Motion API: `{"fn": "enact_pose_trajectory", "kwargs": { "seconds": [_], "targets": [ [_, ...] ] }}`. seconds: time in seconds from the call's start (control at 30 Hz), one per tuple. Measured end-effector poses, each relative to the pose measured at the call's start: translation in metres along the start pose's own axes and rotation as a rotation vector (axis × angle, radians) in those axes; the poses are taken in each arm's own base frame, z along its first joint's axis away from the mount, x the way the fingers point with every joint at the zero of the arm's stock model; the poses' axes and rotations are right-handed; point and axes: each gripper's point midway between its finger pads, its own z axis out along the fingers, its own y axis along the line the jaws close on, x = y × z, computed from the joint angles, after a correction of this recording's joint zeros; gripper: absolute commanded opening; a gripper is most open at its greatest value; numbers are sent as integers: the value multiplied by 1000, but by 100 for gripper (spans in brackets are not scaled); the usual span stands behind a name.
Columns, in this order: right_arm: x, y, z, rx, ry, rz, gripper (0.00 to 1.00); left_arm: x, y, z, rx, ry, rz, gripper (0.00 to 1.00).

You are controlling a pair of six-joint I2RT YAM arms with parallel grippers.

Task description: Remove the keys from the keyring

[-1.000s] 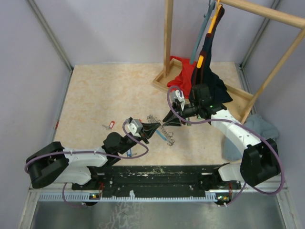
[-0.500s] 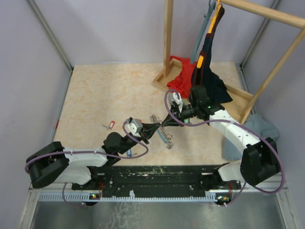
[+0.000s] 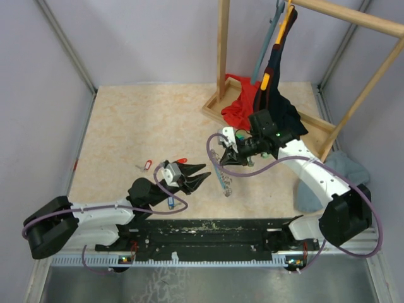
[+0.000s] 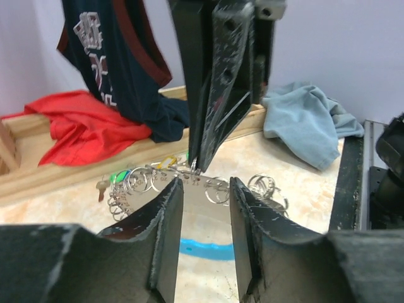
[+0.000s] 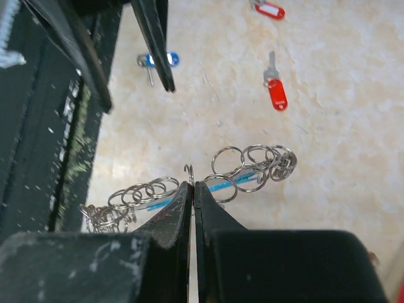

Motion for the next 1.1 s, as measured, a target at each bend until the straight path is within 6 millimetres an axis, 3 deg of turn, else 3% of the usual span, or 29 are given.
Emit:
{"fn": "enact_pose_trajectory", "kwargs": {
  "seconds": [0.17, 0.43, 0.67, 1.1],
  "targets": [
    [13, 7, 1, 15, 166, -115, 0, -9, -14, -2, 97, -25, 83, 42],
    [22, 13, -7, 28, 327, -222, 0, 24, -24, 7, 183, -6, 149, 29],
    [24, 11, -12, 46, 370, -257, 0, 43, -24, 12, 187, -4, 147, 29],
    [23, 14, -10, 34, 372, -267, 0, 49, -20, 31, 168, 2, 138, 25]
  ]
}}
